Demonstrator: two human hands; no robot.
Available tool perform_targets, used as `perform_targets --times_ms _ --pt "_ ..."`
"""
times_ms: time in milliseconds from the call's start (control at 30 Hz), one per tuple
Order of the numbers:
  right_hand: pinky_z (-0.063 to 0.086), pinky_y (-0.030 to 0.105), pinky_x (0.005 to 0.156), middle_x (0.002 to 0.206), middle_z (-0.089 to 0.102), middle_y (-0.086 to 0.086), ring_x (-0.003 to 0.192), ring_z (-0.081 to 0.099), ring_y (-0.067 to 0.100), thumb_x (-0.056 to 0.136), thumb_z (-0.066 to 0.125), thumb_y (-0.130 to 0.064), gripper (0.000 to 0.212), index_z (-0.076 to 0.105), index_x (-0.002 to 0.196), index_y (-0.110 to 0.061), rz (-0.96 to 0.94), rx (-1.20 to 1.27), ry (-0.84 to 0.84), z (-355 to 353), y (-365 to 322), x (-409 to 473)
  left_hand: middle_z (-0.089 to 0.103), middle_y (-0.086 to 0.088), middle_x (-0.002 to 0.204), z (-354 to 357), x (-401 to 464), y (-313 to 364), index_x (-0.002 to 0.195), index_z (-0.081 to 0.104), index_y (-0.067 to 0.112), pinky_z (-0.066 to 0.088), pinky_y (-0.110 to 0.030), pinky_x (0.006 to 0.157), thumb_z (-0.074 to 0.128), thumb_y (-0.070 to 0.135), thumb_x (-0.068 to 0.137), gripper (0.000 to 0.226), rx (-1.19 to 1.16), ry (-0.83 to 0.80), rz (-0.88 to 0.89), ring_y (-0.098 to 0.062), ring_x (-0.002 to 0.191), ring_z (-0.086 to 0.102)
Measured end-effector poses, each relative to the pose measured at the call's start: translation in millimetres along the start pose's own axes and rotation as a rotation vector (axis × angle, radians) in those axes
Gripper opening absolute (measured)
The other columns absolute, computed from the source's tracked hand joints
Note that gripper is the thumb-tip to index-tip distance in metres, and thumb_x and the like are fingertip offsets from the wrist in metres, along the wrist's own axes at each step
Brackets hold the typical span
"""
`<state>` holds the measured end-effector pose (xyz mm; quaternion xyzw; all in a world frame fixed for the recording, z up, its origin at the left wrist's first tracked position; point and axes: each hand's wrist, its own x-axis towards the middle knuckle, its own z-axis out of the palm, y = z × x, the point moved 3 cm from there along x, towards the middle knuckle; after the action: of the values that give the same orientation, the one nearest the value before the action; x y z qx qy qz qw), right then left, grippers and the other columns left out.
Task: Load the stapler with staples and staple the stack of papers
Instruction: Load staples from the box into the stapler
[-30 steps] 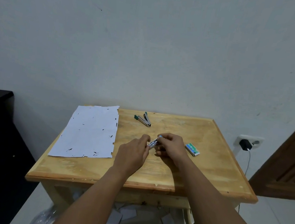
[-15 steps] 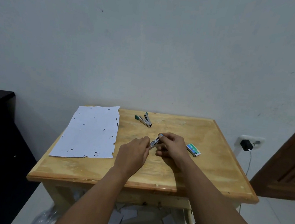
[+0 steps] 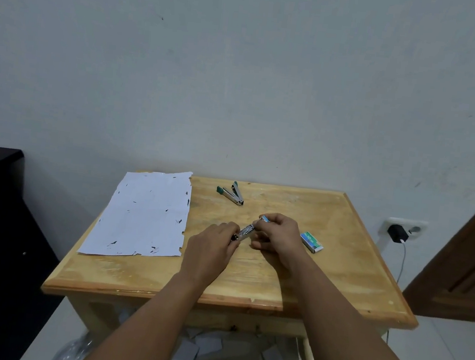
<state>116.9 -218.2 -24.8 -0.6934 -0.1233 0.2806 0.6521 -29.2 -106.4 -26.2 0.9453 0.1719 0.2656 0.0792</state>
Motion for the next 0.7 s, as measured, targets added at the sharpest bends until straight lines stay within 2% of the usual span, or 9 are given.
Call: perform_targets --times_ms 100,200,267,367,500,600,700 --pt "0.067 0.049 0.076 0.091 0.077 0.024 0.07 0.075 0.029 0.091 0.078 -0.005 0.026 0.067 0.114 -0.001 0.0 -0.006 -0.004 -0.4 0.9 0.4 0.074 0.008 0.101 -1.7 -0.8 0.1 0.119 0.067 0.027 0.038 -0.022 0.058 0.068 0.037 0.1 0.021 -0.019 0.015 -0.012 -0.011 0.086 0.065" --pt "0.067 0.05 0.076 0.092 0.077 0.025 0.069 0.075 0.029 0.089 0.08 -0.001 0.03 0.066 0.115 0.0 0.011 0.003 0.001 0.5 0.1 -0.9 0.074 0.008 0.099 -1.2 -1.6 -2.5 0.119 0.068 0.027 0.051 -0.025 0.058 0.071 0.036 0.098 0.023 -0.049 0.021 -0.023 -0.011 0.085 0.066" --pt "0.068 0.046 0.069 0.094 0.077 0.025 0.07 0.076 0.028 0.086 0.082 0.001 0.035 0.064 0.116 -0.003 0.032 0.004 0.004 0.1 -2.1 -1.7 0.075 0.007 0.101 -0.3 -1.7 -4.1 0.12 0.069 0.025 0.056 -0.029 0.06 0.072 0.034 0.097 0.024 -0.056 0.031 -0.015 -0.012 0.086 0.067" --pt "0.066 0.037 0.062 0.098 0.077 0.025 0.073 0.078 0.027 0.081 0.085 0.001 0.043 0.062 0.117 -0.006 0.058 -0.013 0.001 0.6 -4.5 -2.5 0.076 0.007 0.103 1.0 -2.9 -3.6 0.12 0.071 0.025 0.053 -0.026 0.06 0.072 0.034 0.097 0.025 -0.048 0.047 0.004 -0.012 0.087 0.067" --pt "0.068 0.042 0.069 0.098 0.076 0.023 0.072 0.077 0.024 0.076 0.09 -0.003 0.049 0.062 0.116 -0.008 0.023 -0.104 0.012 3.0 -4.1 -3.3 0.075 0.008 0.106 2.8 -1.9 -3.5 0.122 0.07 0.027 0.056 -0.027 0.064 0.068 0.038 0.1 0.024 -0.047 0.042 0.004 -0.011 0.09 0.067" --pt "0.068 0.042 0.07 0.097 0.075 0.023 0.072 0.077 0.024 0.079 0.089 -0.005 0.047 0.062 0.117 -0.009 0.018 -0.112 0.007 2.9 -3.7 -3.8 0.075 0.008 0.107 1.6 -2.1 -3.7 0.122 0.069 0.028 0.055 -0.025 0.065 0.067 0.038 0.101 0.024 -0.057 0.048 0.009 -0.01 0.091 0.066" --pt "0.067 0.042 0.067 0.103 0.074 0.024 0.074 0.076 0.027 0.09 0.083 -0.019 0.037 0.064 0.119 -0.009 0.047 -0.03 0.01 3.1 -4.3 -5.4 0.076 0.007 0.106 1.6 -2.8 -3.8 0.125 0.069 0.028 0.05 -0.021 0.065 0.069 0.038 0.099 0.027 -0.095 0.063 0.024 -0.01 0.09 0.067"
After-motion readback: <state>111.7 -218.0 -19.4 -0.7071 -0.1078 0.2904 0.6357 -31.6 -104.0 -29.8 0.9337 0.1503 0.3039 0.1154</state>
